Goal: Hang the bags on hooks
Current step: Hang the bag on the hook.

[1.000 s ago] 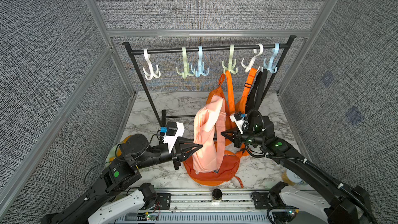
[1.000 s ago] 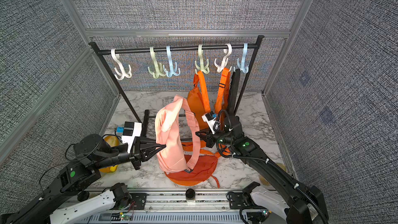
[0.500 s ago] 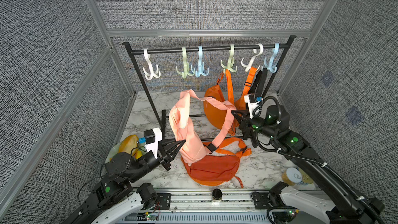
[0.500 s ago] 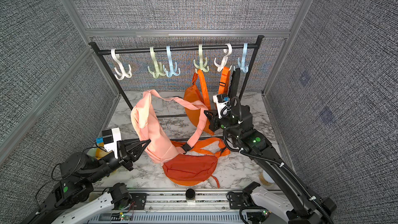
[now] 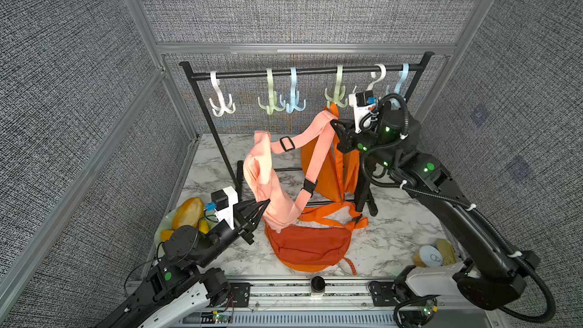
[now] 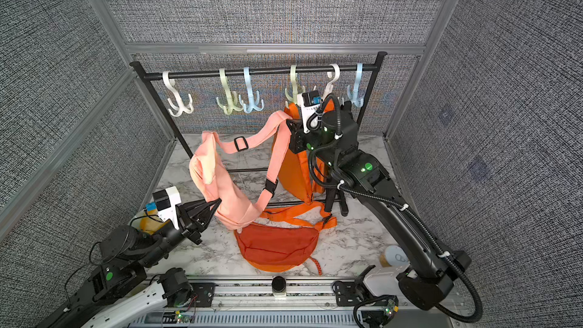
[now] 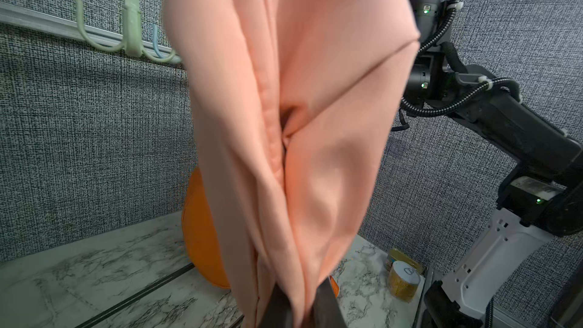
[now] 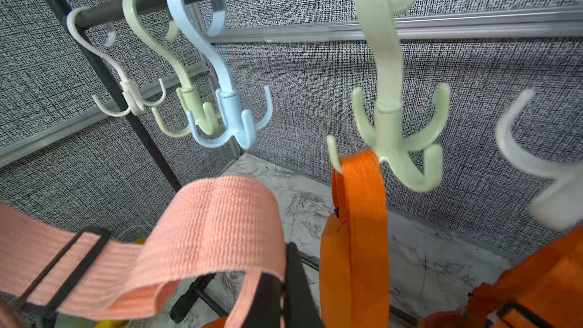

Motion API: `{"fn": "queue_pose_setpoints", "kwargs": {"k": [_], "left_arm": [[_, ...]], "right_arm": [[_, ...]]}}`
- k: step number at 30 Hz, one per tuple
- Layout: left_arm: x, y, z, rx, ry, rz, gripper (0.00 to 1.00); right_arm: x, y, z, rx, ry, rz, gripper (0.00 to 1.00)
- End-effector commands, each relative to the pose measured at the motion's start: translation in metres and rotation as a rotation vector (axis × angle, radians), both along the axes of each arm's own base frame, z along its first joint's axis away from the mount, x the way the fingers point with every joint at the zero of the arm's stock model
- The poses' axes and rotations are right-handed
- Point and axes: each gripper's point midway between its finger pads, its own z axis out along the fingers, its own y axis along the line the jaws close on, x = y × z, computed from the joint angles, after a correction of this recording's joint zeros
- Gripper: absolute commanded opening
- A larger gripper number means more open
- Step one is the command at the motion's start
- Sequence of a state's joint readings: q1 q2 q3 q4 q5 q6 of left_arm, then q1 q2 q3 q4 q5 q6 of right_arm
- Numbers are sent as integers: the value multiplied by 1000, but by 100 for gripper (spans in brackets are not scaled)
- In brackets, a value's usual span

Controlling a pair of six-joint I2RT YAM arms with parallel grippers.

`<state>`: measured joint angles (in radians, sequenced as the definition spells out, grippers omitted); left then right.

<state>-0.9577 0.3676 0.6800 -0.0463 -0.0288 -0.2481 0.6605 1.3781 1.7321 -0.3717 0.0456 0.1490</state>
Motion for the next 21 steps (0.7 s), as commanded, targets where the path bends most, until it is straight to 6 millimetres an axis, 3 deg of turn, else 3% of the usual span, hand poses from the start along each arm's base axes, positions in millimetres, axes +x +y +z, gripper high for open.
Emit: {"fn": "queue_pose_setpoints", "kwargs": {"k": [1,10,21], "left_arm": [[-2,7,19,-76,-33,8,0],[-7,6,30,-107,-54,-19,0],[-7,2,33,-122,-52,-38,0]], "right_arm": [[9,3,9,-30,-29,-18,0],[30,24,25,-76,-92,-14,0],[56,37,29,-151,-149,-65,0]]}}
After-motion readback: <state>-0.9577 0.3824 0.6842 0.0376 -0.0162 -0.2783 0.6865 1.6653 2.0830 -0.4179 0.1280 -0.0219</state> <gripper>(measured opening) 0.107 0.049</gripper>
